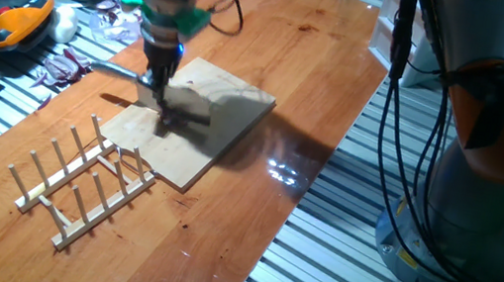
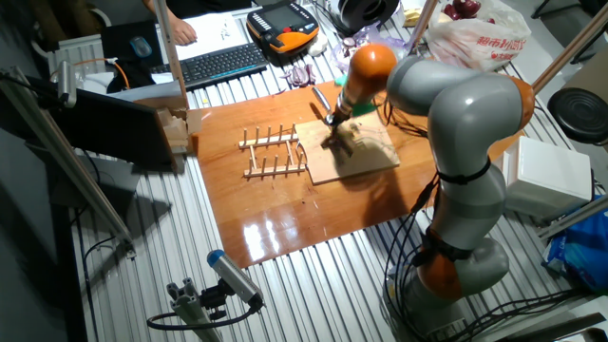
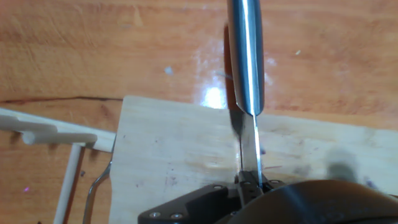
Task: Chop the onions
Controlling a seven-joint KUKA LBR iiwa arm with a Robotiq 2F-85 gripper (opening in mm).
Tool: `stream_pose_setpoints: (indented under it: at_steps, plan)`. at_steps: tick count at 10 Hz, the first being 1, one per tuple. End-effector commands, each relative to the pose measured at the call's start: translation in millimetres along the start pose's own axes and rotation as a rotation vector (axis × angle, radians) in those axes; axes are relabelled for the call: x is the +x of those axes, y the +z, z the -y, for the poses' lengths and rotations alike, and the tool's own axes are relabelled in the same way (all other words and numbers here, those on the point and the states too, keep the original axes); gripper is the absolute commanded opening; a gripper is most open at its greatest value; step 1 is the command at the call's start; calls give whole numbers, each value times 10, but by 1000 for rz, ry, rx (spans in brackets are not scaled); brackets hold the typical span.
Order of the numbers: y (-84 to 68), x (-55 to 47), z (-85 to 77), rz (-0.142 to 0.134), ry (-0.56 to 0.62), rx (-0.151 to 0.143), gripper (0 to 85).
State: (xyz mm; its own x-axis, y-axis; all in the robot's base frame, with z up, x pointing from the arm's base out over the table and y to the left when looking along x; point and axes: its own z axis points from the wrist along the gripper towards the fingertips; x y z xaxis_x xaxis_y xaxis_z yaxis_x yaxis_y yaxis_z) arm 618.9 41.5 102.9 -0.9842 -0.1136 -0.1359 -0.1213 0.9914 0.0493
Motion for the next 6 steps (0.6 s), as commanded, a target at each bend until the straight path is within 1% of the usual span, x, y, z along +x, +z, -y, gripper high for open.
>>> stream_pose_setpoints:
  at_steps: [1,2,3,4,5,6]
  plan:
    - [-154,-29,20,-4,-2,0,0]
    - [-176,-43,57,2,-3,-4,0]
    - [-144,-41,65,10,-4,1,0]
    - [-93,-26,72,13,-3,-7,0]
    - [-26,8,45,21,3,-12,0]
    - [41,49,2,36,15,-9,0]
